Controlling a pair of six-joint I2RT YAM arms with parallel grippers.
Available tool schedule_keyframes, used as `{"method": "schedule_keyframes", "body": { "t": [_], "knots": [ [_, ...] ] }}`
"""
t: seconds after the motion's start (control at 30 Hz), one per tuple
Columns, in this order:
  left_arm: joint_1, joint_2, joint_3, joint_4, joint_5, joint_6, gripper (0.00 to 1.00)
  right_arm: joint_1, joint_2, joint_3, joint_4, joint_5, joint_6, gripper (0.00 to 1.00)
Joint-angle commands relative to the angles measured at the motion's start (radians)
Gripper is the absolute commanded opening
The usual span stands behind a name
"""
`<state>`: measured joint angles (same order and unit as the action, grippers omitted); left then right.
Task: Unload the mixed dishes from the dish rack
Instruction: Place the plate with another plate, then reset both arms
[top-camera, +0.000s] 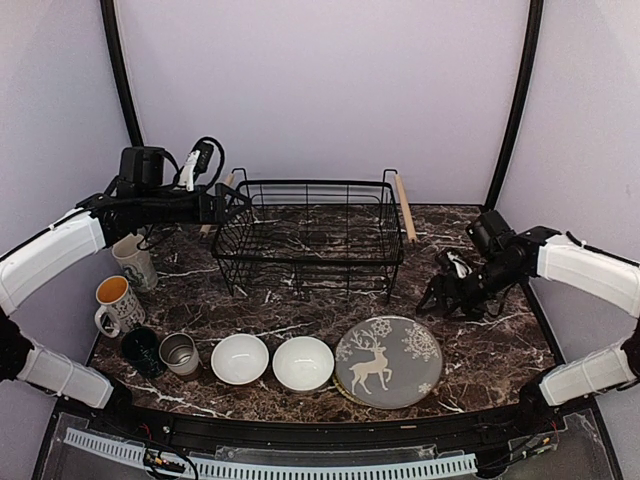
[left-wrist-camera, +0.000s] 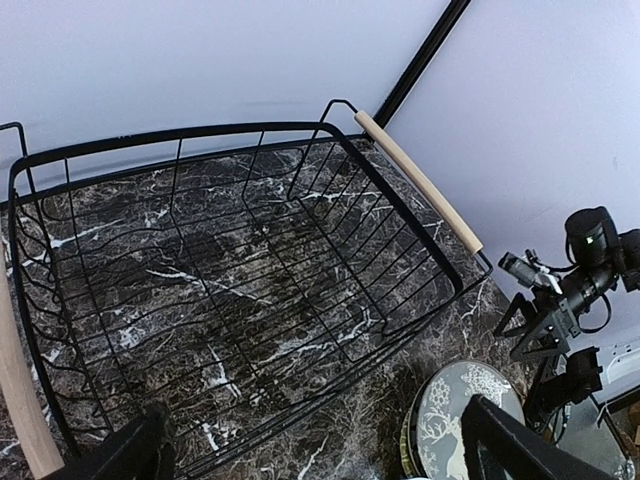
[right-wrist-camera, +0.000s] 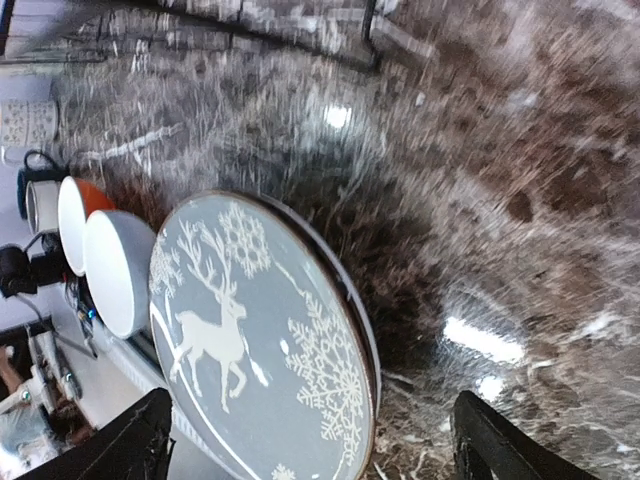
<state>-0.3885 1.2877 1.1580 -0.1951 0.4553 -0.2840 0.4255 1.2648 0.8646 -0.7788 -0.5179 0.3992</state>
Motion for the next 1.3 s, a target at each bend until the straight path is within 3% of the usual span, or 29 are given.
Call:
{"method": "schedule_keyframes", "body": {
  "t": [0.0,0.3,0.67,1.03,1.27],
  "knots": [
    [0.007,-0.083,-0.027,0.057,-0.041,0.006,0.99,-0.011,-0.119,0.143,-0.063,0.248,-0.001,0.98],
    [0.007,-0.275,-0.007,0.056,-0.174,0.006,0.99,-0.024,-0.268,0.4,0.022,0.549,-0.16,0.99],
    [0.007,-0.449,0.058,-0.036,-0.392,0.097,0.99,-0.024,-0.477,0.444,0.293,0.523,-0.351,0.99],
    [0.007,-0.498,0.068,-0.071,-0.445,0.124,0.99,-0.024,-0.636,0.43,0.377,0.522,-0.354,0.99],
    [0.007,-0.496,0.065,-0.074,-0.445,0.118,0.99,-0.024,-0.654,0.424,0.379,0.532,-0.337,0.99]
  ]
}}
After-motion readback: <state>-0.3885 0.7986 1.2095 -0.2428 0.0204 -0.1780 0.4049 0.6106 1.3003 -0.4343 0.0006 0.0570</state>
